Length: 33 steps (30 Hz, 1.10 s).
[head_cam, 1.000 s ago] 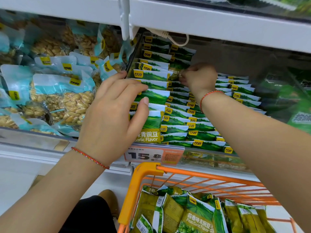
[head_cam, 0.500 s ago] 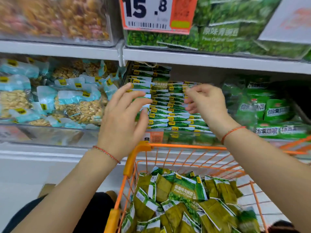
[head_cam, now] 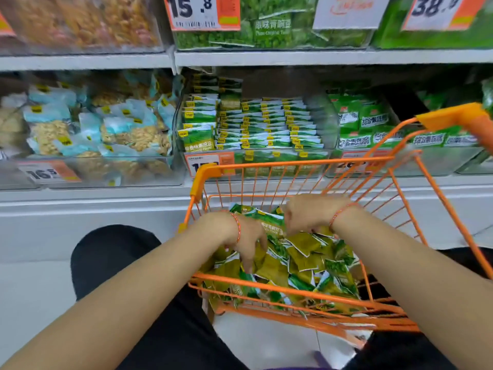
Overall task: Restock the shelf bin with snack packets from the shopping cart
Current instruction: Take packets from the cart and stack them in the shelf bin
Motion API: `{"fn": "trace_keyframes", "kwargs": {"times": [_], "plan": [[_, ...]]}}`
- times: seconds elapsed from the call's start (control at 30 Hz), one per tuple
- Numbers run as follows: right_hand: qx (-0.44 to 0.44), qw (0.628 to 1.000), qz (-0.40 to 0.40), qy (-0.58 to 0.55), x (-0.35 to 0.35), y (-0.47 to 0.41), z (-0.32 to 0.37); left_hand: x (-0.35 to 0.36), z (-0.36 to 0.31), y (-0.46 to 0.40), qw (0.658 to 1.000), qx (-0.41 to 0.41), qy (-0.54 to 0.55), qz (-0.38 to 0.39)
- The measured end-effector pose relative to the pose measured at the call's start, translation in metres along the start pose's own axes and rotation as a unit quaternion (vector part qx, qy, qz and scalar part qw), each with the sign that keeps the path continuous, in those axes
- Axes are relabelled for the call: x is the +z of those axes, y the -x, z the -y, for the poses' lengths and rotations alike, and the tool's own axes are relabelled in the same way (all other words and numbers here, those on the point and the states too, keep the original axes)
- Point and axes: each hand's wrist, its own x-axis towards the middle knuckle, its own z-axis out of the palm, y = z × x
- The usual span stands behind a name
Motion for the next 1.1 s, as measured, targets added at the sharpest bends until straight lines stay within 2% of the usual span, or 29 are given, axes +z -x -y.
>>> {"fn": "trace_keyframes", "kwargs": {"times": [0.07,0.17,0.3,0.4,0.47,0.67,0.83,0.9,1.0,1.1], "plan": [[0.027,0.995,0.051,0.077,0.02,-0.002,-0.01,0.002,-0.013,-0.014,0.997,0.046,-0.038,0.058],[0.029,0.994,0.089,0.064,0.045,-0.007,-0.024,0.014,-0.028,-0.037,0.987,0.051,-0.11,0.101],[0.014,0.992,0.089,0.084,0.064,-0.013,-0.029,0.032,-0.034,-0.063,0.973,0.071,-0.207,0.075],[0.005,0.987,0.062,0.151,0.073,-0.018,-0.02,0.036,-0.035,-0.07,0.97,0.091,-0.219,0.057],[0.004,0.988,0.039,0.151,0.077,-0.022,-0.017,0.035,-0.035,-0.07,0.971,0.104,-0.213,0.037],[0.008,1.0,0.002,-0.008,0.063,-0.023,-0.035,0.019,-0.019,-0.066,0.994,0.086,-0.07,-0.003],[0.034,0.989,-0.036,-0.138,0.05,-0.022,-0.051,0.009,0.003,-0.069,0.995,0.039,0.079,-0.053],[0.04,0.977,-0.053,-0.202,0.043,-0.021,-0.052,-0.001,0.015,-0.061,0.982,0.014,0.174,-0.073],[0.043,0.943,-0.1,-0.314,0.03,-0.015,-0.048,-0.008,0.034,-0.057,0.945,-0.02,0.313,-0.095],[0.054,0.901,-0.159,-0.401,0.021,-0.006,-0.044,-0.008,0.046,-0.051,0.902,-0.006,0.411,-0.134]]}}
